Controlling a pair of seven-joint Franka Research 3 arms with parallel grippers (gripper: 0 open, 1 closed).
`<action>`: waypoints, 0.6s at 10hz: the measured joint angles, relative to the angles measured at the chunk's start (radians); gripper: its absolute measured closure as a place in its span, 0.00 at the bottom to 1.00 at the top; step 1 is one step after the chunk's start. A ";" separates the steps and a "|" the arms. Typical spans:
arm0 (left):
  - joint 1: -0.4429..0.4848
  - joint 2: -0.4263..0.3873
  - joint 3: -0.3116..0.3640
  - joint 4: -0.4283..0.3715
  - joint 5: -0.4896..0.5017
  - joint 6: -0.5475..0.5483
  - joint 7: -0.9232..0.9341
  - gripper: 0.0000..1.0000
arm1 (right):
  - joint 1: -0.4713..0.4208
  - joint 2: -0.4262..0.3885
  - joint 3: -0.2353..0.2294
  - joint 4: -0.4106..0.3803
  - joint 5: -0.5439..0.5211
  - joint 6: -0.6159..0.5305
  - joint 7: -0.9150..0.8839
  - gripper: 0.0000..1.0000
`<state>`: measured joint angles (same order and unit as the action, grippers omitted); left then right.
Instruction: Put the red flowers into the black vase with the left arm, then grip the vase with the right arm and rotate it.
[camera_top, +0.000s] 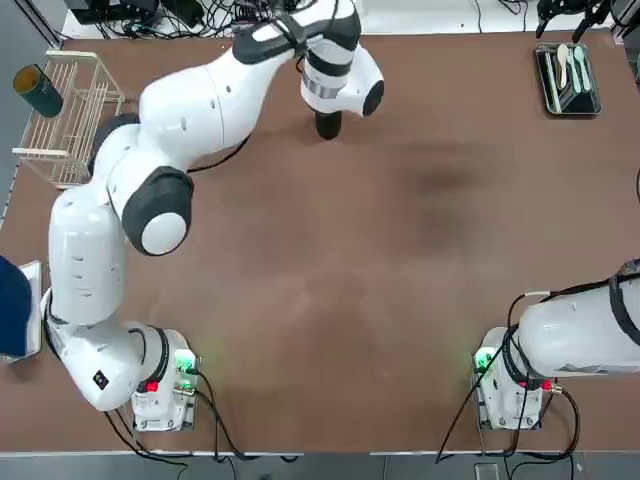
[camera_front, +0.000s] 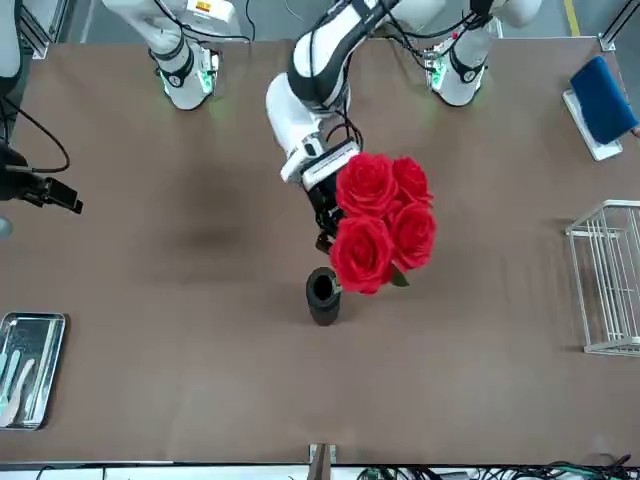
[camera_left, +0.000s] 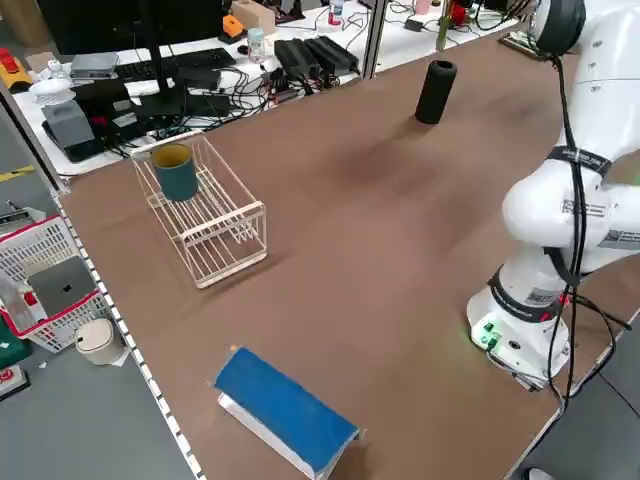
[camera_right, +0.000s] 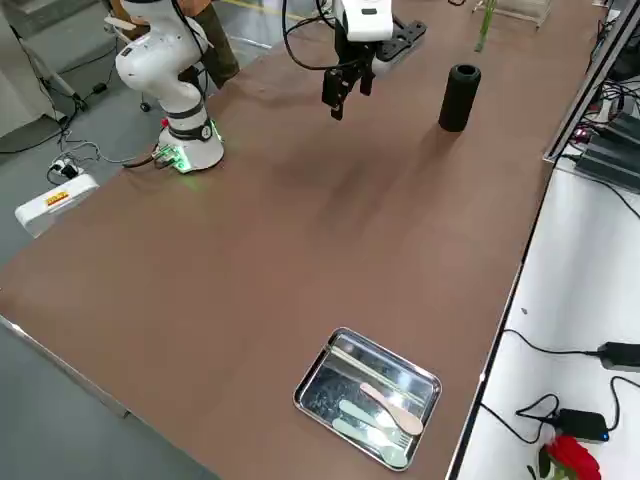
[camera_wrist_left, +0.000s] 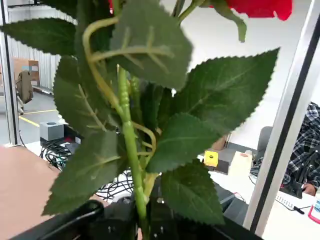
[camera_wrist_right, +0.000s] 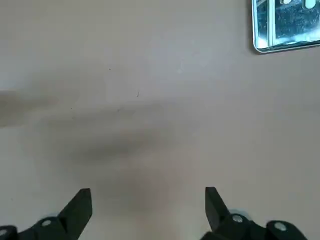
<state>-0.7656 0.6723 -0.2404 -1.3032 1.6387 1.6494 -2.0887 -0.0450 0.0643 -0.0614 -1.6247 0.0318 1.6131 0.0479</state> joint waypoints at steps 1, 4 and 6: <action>-0.003 0.009 0.000 0.005 0.002 0.004 0.000 0.93 | 0.000 0.000 0.000 0.000 0.000 0.000 0.000 0.00; -0.023 0.023 0.000 0.021 0.002 0.021 0.000 0.93 | 0.000 0.000 0.000 0.000 0.000 0.000 0.000 0.00; -0.030 0.032 0.000 0.030 0.002 0.025 -0.001 0.93 | 0.001 0.000 0.000 0.000 0.000 0.000 0.000 0.00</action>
<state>-0.7954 0.7039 -0.2409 -1.2736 1.6406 1.6742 -2.0894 -0.0445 0.0643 -0.0614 -1.6247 0.0318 1.6131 0.0479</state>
